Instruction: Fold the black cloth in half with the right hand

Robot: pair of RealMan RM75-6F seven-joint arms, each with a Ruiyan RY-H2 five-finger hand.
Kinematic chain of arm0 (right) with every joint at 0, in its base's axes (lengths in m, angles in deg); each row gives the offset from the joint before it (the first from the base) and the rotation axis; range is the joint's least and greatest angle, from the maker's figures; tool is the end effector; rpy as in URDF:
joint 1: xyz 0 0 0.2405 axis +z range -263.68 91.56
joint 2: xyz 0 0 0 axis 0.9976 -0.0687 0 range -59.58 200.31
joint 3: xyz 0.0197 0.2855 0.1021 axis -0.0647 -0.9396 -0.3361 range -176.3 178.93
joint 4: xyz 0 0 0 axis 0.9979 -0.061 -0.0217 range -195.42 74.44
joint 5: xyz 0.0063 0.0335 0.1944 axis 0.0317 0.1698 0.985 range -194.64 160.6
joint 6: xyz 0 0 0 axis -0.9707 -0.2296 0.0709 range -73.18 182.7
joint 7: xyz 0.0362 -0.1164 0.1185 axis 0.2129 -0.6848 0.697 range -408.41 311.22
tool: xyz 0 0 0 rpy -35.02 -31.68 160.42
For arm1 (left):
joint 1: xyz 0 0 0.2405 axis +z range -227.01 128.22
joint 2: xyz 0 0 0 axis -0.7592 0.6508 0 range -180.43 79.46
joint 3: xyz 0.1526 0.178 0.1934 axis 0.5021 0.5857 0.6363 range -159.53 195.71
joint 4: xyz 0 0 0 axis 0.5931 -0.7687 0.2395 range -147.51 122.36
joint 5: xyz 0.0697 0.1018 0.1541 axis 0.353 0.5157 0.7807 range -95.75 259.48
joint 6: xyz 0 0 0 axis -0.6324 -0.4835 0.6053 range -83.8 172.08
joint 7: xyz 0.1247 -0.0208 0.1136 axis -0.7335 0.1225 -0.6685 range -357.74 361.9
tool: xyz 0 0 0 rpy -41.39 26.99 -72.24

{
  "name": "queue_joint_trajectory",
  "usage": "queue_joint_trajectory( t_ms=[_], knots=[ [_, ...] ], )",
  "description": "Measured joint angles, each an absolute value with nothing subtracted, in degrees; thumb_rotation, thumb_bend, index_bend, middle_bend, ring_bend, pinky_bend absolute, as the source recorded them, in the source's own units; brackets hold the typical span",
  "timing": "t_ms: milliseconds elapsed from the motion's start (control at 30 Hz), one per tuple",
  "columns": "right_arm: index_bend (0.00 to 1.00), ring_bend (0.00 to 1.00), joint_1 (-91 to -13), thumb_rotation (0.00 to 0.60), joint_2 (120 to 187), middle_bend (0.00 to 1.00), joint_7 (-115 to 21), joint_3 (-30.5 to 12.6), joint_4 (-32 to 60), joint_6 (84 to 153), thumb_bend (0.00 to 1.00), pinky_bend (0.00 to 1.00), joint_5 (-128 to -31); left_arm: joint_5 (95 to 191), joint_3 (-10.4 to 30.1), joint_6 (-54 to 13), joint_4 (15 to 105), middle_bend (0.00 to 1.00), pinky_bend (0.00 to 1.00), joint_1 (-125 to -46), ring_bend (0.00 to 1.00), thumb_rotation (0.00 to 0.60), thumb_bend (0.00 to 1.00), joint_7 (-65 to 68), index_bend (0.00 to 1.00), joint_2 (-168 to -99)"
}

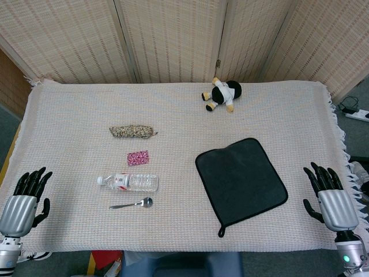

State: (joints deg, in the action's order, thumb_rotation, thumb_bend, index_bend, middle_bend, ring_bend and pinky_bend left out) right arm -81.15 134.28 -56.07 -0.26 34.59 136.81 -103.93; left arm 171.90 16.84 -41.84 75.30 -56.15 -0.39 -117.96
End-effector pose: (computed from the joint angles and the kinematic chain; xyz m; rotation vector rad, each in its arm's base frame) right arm -0.3422 -0.2043 0.1754 1.4778 -0.8824 0.8068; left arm -0.3435 0.2160 0.1701 -1.4872 -0.8120 -0.9121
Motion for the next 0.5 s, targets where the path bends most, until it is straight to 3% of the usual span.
queue_joint_trajectory(
  t_ms=[300,500],
  knots=[
    [0.00,0.00,-80.01,0.600,135.13,0.00,-55.47,-0.89,32.91,135.79,0.45,0.00,-103.74,170.42,16.86,-39.89,75.60,0.04,0.00,-56.58,0.00,0.600,0.71,-0.67,0.00,-117.97],
    [0.23,0.00,-74.62,0.600,137.59,0.00,-53.88,-3.70,28.40,131.14,0.45,0.00,-103.81,170.11,16.65,-39.57,75.74,0.04,0.00,-56.81,0.00,0.600,0.71,0.28,0.00,-117.66]
  ],
)
